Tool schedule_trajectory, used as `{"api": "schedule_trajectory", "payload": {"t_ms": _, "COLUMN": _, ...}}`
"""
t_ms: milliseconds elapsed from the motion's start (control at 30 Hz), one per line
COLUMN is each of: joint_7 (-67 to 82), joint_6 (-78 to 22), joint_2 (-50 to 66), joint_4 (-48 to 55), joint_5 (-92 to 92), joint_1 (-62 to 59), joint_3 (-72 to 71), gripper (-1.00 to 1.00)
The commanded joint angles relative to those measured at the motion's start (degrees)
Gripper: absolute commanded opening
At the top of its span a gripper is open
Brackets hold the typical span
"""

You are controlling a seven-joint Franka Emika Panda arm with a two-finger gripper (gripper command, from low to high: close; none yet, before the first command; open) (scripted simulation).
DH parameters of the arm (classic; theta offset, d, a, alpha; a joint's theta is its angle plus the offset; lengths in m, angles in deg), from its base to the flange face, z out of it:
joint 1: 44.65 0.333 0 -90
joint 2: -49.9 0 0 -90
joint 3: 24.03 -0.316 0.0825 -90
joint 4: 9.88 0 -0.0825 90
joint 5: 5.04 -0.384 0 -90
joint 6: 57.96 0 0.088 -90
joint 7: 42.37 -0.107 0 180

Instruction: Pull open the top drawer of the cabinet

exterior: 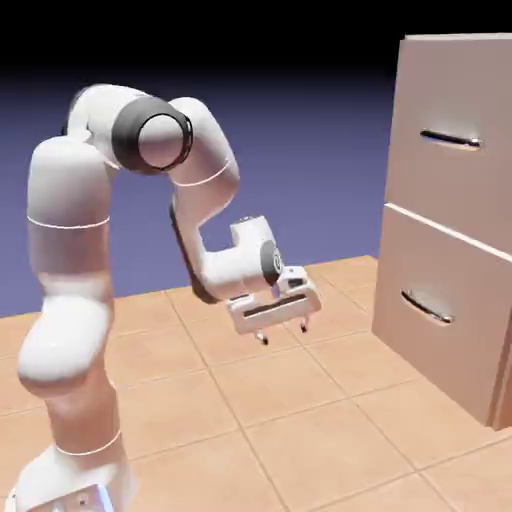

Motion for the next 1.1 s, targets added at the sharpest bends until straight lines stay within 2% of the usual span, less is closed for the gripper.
{"api": "schedule_trajectory", "payload": {"t_ms": 0, "joint_7": 0.5, "joint_6": -0.8, "joint_2": 2.1, "joint_4": 0.7, "joint_5": 2.5, "joint_1": -1.0, "joint_3": -1.9, "gripper": 0.0}}
{"api": "schedule_trajectory", "payload": {"t_ms": 1067, "joint_7": 15.4, "joint_6": -27.9, "joint_2": 67.6, "joint_4": 24.7, "joint_5": 82.2, "joint_1": -32.9, "joint_3": -62.3, "gripper": 0.0}}
